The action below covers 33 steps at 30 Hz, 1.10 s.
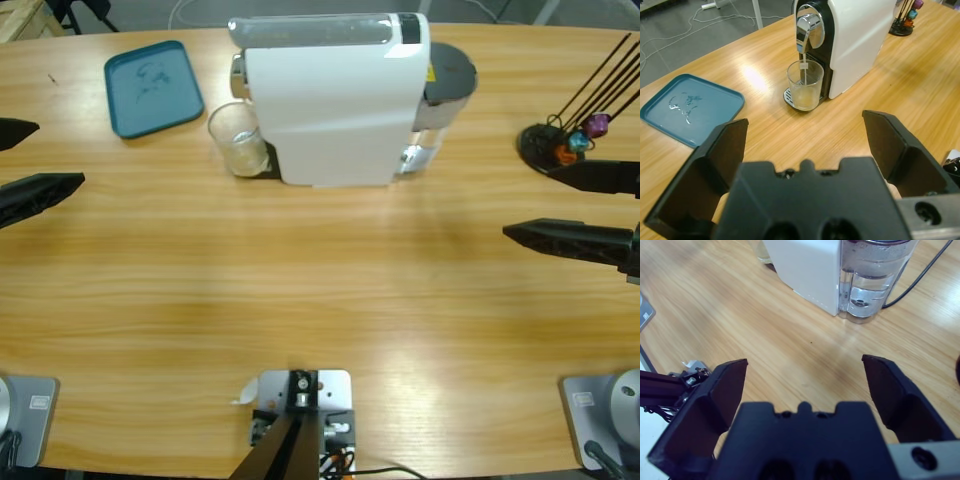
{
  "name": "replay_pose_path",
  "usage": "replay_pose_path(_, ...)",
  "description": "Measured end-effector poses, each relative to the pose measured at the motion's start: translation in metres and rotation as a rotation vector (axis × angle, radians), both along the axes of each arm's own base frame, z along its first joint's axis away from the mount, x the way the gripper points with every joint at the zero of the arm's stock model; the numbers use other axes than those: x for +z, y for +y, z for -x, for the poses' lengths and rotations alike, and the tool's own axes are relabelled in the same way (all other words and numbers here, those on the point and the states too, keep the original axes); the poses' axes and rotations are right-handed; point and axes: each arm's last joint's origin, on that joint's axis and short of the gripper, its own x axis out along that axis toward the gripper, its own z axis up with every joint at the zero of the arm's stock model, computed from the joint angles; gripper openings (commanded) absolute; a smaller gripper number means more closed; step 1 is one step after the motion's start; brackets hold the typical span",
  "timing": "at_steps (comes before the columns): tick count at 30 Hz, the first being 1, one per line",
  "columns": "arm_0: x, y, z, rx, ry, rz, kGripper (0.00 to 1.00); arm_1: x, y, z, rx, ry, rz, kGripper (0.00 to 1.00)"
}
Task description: Pour coffee
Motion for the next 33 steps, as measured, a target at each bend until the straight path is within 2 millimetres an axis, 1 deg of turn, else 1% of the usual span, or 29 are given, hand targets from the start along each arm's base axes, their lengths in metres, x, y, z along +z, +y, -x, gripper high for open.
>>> replay_pose_path(5,0.006,-0.001,-0.005,0.032,-0.013,-0.008,1.0,0.0,0.0,-0.001,0.0,0.003,0.001,1.0)
replay_pose_path(13,0.003,-0.001,-0.007,0.065,0.001,-0.035,1.0,-0.001,0.001,-0.002,-0.003,0.005,0.005,1.0)
replay_pose_path(33,0.001,-0.003,-0.01,0.057,-0.007,-0.051,1.0,-0.001,0.001,-0.003,-0.018,-0.005,0.012,1.0)
